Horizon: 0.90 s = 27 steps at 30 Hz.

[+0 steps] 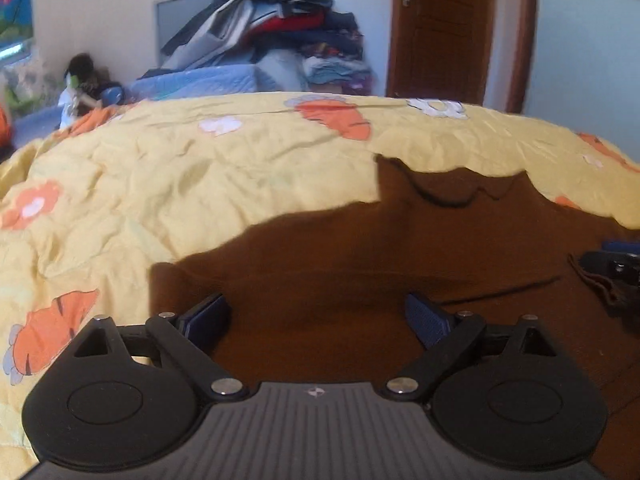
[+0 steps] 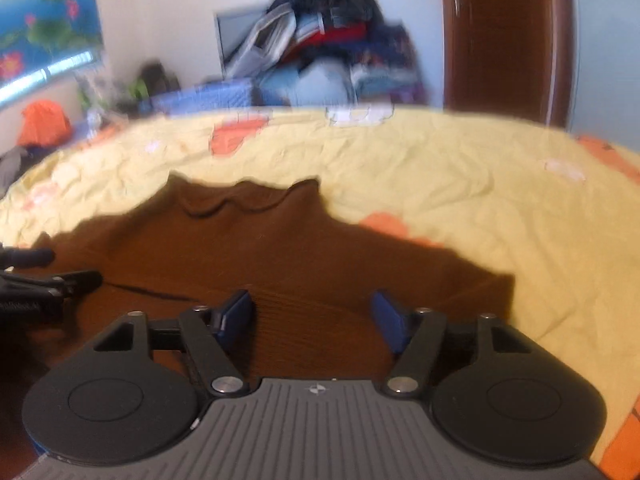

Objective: Fold small clothes

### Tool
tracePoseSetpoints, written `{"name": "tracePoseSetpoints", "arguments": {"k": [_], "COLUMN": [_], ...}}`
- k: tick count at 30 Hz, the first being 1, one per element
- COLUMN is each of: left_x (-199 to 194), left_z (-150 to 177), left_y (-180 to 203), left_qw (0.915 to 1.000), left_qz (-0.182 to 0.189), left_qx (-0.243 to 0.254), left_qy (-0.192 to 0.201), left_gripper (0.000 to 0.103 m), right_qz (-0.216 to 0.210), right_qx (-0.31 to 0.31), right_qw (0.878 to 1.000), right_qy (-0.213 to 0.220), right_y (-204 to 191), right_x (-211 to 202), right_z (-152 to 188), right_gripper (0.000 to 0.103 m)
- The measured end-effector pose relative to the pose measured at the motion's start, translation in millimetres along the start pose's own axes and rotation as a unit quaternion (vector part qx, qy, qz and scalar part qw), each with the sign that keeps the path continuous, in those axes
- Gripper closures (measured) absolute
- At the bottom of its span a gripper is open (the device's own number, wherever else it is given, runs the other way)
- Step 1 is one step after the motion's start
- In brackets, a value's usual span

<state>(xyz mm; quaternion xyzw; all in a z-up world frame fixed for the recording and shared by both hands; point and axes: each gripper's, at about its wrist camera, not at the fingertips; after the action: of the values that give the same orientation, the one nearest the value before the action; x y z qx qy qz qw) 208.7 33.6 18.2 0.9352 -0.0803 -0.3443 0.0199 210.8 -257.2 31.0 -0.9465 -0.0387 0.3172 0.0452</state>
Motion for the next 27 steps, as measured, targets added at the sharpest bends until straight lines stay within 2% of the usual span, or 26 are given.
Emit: {"name": "tracePoseSetpoints", "arguments": {"k": [3,6,8,10,11,13,15,17,19,20,21,23,24,25,26,27], "left_x": [-0.5,-20.7,-49.3,-71.0,-72.7,-68.5,-67.1,-66.0,-72.7,-80.5,-89.6,-102.0,-101.3,-97.3,-99.0,-98.6], "left_z": [-1.1,7.0,19.3,38.4,47.2,61.7,57.8,55.7,52.8,53.0,55.7,65.8,72.0,79.7,88.0,87.4], "left_y": [0.4,15.6,21.6,25.2,28.1,32.6,22.6,11.8,2.9,4.7,8.9,17.6,21.6,25.7,22.1,11.0], "left_qw": [0.9999,0.9990,0.9998,0.9996,0.9994,0.9975,0.9981,0.9979,0.9992,0.9993,0.9993,0.9992,0.9987,0.9979,0.9977,0.9986], "left_qz": [-0.010,-0.040,-0.014,0.019,0.017,0.000,0.014,0.004,0.001,-0.008,-0.012,0.020,0.030,0.022,0.022,0.033], "left_qx": [0.008,0.017,0.013,0.014,0.028,0.070,0.060,0.064,0.038,0.035,0.035,0.034,0.041,0.057,0.064,0.040], "left_qy": [-0.003,0.003,0.009,0.013,0.007,0.012,0.006,0.002,-0.014,-0.013,-0.004,0.001,-0.009,-0.021,-0.003,-0.010], "left_gripper": [0.001,0.002,0.002,0.002,0.002,0.000,0.000,0.000,0.000,0.001,0.001,0.001,0.001,0.000,0.000,0.000], "right_qz": [0.011,0.040,0.030,-0.007,-0.014,-0.001,0.010,0.021,0.074,0.084,0.064,0.023,0.025,0.029,0.032,0.022], "right_qx": [-0.006,-0.004,0.027,0.044,0.042,0.014,-0.041,-0.044,-0.069,-0.058,-0.042,-0.051,-0.072,-0.098,-0.119,-0.096], "right_qw": [1.000,0.999,0.999,0.999,0.999,0.999,0.999,0.999,0.994,0.994,0.996,0.998,0.997,0.994,0.992,0.995], "right_qy": [0.001,-0.006,0.008,0.020,0.011,-0.030,-0.009,-0.013,-0.028,-0.038,-0.034,-0.025,-0.027,-0.035,-0.018,-0.023], "right_y": [-2.6,-10.7,-11.6,-10.6,-12.8,-16.4,-16.2,-11.9,-17.1,-18.3,-19.8,-31.3,-38.5,-42.5,-40.7,-29.8], "right_x": [2.5,-10.4,-42.4,-65.3,-69.4,-60.8,-59.7,-62.6,-67.2,-73.5,-85.3,-104.5,-108.6,-107.6,-109.5,-110.2], "right_z": [-2.1,-1.3,3.7,16.1,22.9,37.0,50.7,48.6,50.2,51.2,54.5,67.7,77.5,87.4,98.1,95.6], "right_gripper": [0.033,0.029,0.026,0.011,0.002,0.004,0.005,0.006,0.006,0.007,0.010,0.009,0.007,0.007,0.004,0.003]}}
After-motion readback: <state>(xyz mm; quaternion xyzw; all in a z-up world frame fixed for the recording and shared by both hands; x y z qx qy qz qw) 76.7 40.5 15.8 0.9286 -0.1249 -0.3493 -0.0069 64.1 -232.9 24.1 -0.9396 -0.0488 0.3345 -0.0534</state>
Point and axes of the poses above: each gripper's, at about its wrist camera, not at the fingertips, and x roughly the way its jaws point, y to its right, z to its underside, and after that the axes turned 9 degrees about z, right-handed
